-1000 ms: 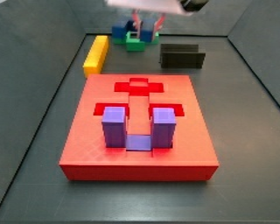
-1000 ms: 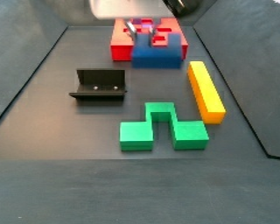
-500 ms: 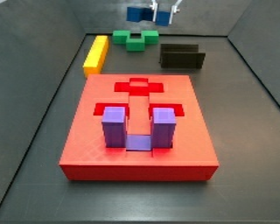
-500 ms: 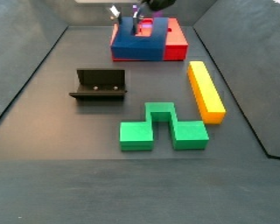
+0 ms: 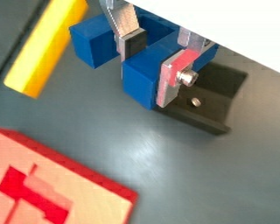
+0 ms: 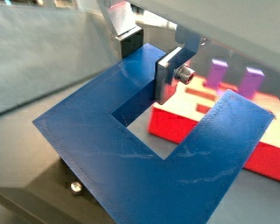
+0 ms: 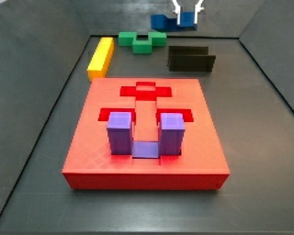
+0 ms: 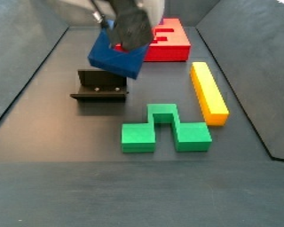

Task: Pick up the blue object. Move up. Place the blue object on the fixture. Regrasp the blue object. Move to above the board. Insert the blue object.
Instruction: Place the blue object on the fixture.

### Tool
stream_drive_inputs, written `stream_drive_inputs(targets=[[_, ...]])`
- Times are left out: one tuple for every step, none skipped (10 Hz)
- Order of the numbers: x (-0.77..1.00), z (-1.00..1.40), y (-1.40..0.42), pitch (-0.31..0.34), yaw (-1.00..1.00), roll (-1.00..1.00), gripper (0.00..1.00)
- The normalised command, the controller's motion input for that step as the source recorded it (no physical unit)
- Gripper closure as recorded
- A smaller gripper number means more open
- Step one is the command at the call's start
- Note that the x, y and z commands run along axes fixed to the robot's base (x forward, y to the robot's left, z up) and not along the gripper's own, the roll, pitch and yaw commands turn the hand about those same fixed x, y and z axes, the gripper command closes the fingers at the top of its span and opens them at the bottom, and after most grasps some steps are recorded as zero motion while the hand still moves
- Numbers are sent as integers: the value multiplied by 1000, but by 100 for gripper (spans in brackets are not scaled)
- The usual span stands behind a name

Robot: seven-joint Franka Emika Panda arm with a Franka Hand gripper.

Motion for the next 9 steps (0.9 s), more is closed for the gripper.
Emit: stream_drive_inputs(targets=[[551, -123, 89, -40, 240, -669, 100], [520, -97, 69, 0, 306, -603, 100], [463, -54, 66, 0, 366, -543, 100], [454, -74, 40, 0, 406, -494, 100], [440, -20, 63, 0, 411, -440, 100], [400, -9, 60, 37, 446, -389, 100], [354, -14, 191, 149, 354, -334, 100], [57, -231, 0, 0, 46, 0, 100], [234, -260, 29, 171, -123, 0, 100]])
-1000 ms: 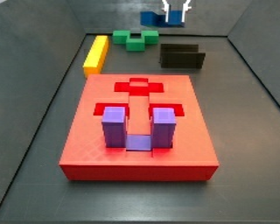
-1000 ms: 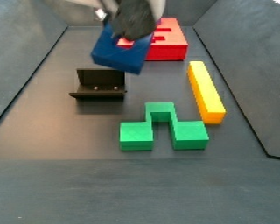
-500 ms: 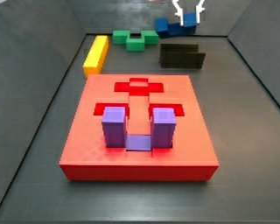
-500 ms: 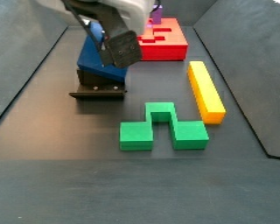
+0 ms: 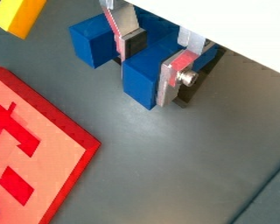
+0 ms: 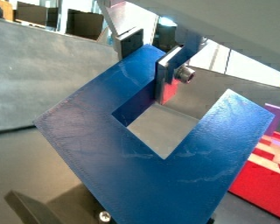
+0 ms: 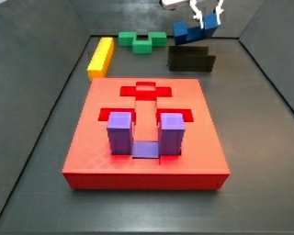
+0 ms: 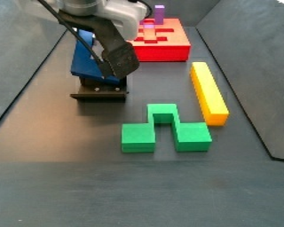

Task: Pick up the blue object. Move up. Place the blue object on the fixture. Regrasp the blue object. Move to above the board. Insert the blue object.
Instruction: Place the blue object on the fixture.

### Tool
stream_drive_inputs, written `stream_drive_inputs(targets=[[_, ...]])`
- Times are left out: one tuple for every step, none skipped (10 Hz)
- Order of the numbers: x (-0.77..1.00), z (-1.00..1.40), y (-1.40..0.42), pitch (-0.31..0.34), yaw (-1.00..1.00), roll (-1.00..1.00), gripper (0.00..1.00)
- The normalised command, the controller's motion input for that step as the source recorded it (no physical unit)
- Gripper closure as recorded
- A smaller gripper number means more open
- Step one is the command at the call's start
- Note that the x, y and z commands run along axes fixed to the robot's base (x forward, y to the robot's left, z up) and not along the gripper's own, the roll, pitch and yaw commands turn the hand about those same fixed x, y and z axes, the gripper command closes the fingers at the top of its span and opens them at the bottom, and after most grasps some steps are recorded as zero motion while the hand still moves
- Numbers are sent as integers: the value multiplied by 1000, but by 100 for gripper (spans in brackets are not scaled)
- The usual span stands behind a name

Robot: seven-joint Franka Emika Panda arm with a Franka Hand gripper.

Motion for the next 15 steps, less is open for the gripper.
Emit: stream_drive_inputs(targets=[[409, -223, 63, 369, -257, 0, 100], [0, 0, 29, 0, 0, 0, 100], [146, -11, 66, 300, 0, 0, 100], [291, -294, 189, 857, -111, 0, 100], [189, -234, 346, 940, -369, 0, 100], [31, -209, 289, 966, -514, -29, 100], [97, -257, 46, 854, -489, 0, 100], [397, -134, 0, 437, -480, -140, 100], [526, -89, 0, 263, -371, -214, 100], [454, -91, 31, 271, -323, -174, 100], [206, -140, 14, 11, -63, 0, 100], [620, -106, 126, 263, 183, 0, 100], [403, -20, 6, 309, 217, 20, 100], [243, -63, 0, 220, 57, 20, 100], [211, -69, -17, 263, 29, 120, 100]])
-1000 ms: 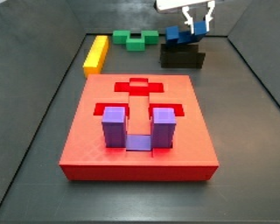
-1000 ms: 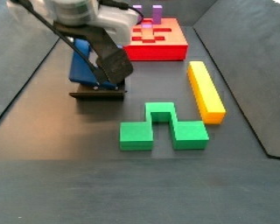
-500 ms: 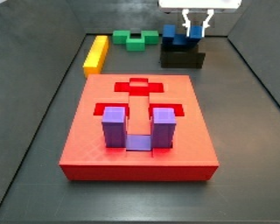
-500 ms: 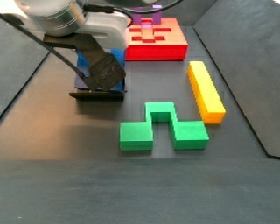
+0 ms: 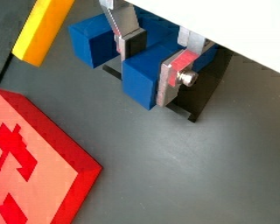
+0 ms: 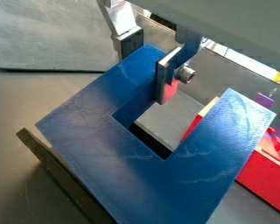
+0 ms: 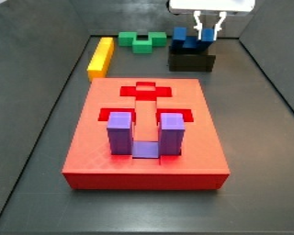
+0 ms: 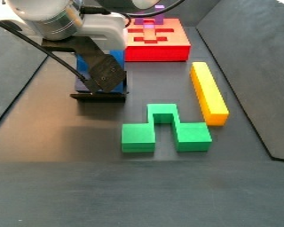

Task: Pick up the blue object. Move up. Place the blue object on the fixture. Regrasp the blue object. Move to above the board. Insert the blue object.
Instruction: Place the blue object on the fixture.

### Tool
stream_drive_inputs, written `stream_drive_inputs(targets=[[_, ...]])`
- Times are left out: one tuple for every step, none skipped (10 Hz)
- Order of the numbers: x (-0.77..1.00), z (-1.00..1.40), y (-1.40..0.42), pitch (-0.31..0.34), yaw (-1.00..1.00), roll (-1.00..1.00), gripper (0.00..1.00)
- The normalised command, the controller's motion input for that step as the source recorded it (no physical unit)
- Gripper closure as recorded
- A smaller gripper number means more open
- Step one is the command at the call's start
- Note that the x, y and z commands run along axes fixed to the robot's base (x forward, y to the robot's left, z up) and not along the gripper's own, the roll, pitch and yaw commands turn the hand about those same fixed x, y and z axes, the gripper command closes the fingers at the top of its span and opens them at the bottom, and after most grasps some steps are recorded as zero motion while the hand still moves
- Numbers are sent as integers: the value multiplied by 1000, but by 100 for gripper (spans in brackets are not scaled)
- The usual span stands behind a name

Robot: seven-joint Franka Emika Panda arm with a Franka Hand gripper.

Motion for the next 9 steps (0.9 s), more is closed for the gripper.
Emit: stream_drive_inputs(targets=[[389, 0, -111, 406, 66, 200, 100], [537, 0, -154, 503, 46, 220, 100], [563, 9, -97, 457, 31, 109, 100], [414, -14, -6, 154, 0, 0, 100], [257, -74, 0, -14, 0, -69, 100], [226, -134, 31, -543, -140, -246, 100], [157, 0, 71, -883, -263, -471, 100], [126, 0, 100, -826, -257, -509, 100], [20, 0, 69, -374, -126, -243, 100]])
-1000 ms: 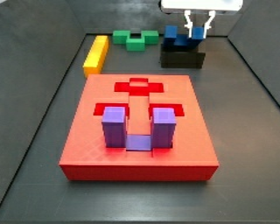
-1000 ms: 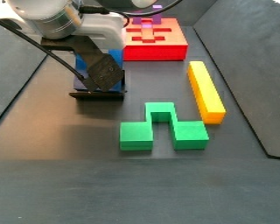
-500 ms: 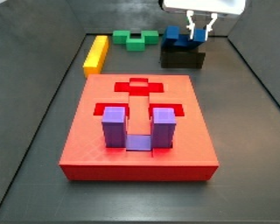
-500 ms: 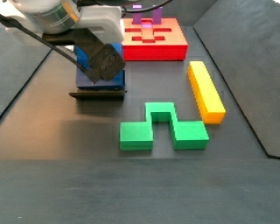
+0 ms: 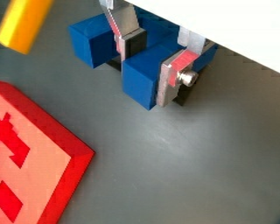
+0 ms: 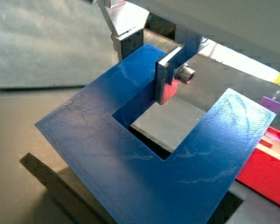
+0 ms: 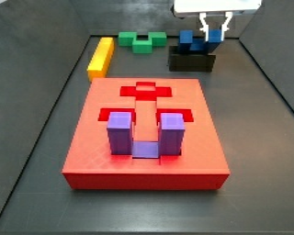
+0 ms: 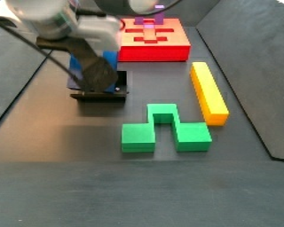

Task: Pick up the blue object. Move up. Place the blue object on the fixture. Regrasp the blue object. Move to above the board. Insert the blue object.
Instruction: Place the blue object on the fixture.

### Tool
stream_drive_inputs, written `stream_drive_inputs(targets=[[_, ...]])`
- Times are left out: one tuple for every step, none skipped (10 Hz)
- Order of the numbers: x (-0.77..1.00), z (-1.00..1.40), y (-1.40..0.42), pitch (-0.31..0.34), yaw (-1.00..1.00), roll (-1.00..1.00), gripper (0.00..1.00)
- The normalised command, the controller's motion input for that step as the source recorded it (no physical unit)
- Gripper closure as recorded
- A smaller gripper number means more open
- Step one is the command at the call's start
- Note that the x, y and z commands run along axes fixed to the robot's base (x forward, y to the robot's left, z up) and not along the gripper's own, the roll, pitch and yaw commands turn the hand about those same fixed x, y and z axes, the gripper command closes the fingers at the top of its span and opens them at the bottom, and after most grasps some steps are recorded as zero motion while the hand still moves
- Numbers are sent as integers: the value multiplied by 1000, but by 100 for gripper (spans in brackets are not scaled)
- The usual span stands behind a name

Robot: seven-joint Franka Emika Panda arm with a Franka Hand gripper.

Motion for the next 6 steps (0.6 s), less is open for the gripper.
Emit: stream_drive_inputs(targets=[[-20, -3, 0, 0, 0, 0, 100], [0, -29, 0, 0, 71, 0, 100], [0, -80, -9, 0, 149, 0, 100], [0, -166, -9, 29, 131, 129, 100], [0, -251, -29, 246, 174, 340, 100], [0, -260, -23, 329, 217, 380, 100]])
